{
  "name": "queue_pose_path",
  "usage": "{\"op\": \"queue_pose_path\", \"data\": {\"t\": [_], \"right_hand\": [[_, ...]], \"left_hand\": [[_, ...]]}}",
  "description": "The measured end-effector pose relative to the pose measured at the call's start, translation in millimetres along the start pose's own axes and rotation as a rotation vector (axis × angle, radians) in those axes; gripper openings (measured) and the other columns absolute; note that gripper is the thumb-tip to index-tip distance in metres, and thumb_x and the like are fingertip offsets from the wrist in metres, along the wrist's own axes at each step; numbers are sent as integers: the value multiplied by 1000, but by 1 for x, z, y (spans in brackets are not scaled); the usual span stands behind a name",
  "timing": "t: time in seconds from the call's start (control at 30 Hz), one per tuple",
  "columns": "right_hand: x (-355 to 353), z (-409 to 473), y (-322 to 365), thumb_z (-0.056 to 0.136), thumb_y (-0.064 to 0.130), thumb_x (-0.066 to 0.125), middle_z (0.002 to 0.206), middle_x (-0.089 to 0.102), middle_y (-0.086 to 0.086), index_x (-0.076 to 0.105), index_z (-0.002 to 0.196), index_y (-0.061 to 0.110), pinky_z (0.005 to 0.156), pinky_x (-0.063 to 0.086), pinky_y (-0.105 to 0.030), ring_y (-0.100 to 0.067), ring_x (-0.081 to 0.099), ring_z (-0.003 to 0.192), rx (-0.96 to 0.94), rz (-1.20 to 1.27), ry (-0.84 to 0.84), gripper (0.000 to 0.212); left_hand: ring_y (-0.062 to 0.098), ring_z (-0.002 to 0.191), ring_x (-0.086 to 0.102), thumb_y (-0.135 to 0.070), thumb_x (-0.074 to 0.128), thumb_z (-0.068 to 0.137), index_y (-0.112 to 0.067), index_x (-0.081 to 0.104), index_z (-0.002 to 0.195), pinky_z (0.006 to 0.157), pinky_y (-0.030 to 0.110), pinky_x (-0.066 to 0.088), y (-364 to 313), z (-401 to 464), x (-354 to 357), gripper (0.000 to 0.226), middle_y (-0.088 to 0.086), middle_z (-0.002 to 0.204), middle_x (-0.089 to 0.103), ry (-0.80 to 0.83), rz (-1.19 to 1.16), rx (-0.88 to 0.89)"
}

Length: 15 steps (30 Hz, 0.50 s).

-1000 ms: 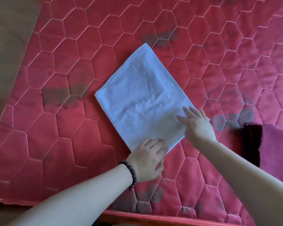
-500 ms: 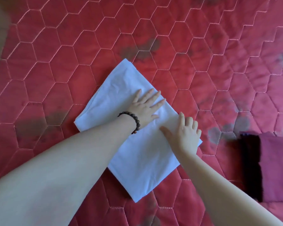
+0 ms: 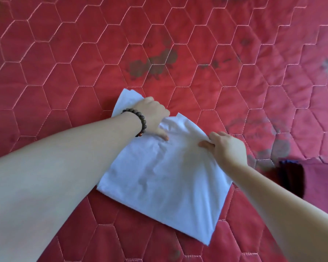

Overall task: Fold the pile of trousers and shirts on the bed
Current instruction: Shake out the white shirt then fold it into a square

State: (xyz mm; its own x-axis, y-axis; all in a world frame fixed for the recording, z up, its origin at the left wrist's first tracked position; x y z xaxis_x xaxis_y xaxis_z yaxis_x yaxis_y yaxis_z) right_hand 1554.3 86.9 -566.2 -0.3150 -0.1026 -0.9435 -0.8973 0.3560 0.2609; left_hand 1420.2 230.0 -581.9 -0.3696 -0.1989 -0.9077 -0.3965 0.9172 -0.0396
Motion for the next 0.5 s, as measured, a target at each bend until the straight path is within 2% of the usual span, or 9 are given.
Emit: {"op": "queue_pose_path", "data": {"t": [0.1,0.2,0.33,0.43,0.5], "right_hand": [[-5,4,-5,91,50,54,67,55,-8,34,69,19,52,29,-34,-35,57,66,-12,-33,25,43],[-24,8,1,94,47,51,62,58,-12,33,73,19,51,35,-35,-38,58,61,-42,-52,-3,39],[-80,24,19,81,59,64,56,57,-7,39,75,21,48,29,-31,-34,56,53,-194,-122,-46,46],[-146,33,40,78,43,76,49,53,-4,46,73,13,45,29,-25,-31,52,42,-326,-169,-219,43],[-191,35,53,77,30,80,46,49,-3,49,70,9,44,27,-22,-29,45,36,-368,-166,-342,39]], "left_hand": [[20,70,50,-72,60,73,-25,37,66,72,32,39,5,-10,7,52,-10,67,46,85,-106,-42],[22,62,51,-61,57,79,-24,37,63,58,31,39,9,-21,-8,45,-8,62,46,29,-150,-87],[26,61,50,-57,50,87,-20,34,70,54,31,30,25,-37,-68,44,-4,63,48,-191,-73,-143],[32,68,58,-45,59,87,-18,38,77,57,33,30,42,-54,-135,36,4,75,58,-411,-45,-152],[33,72,59,-31,67,84,-13,48,81,59,37,35,46,-66,-179,26,8,76,58,-505,2,-132]]}}
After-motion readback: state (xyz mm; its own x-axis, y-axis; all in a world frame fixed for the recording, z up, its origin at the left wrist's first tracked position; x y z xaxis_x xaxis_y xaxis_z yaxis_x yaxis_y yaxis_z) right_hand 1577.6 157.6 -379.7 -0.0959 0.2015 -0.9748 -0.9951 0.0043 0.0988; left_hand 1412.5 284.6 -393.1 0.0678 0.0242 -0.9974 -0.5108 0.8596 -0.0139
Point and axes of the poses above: each hand's wrist, its own z-axis towards the middle knuckle, its own x-axis out of the palm, y = z × x, the point moved 9 cm from there along z, towards the middle knuckle
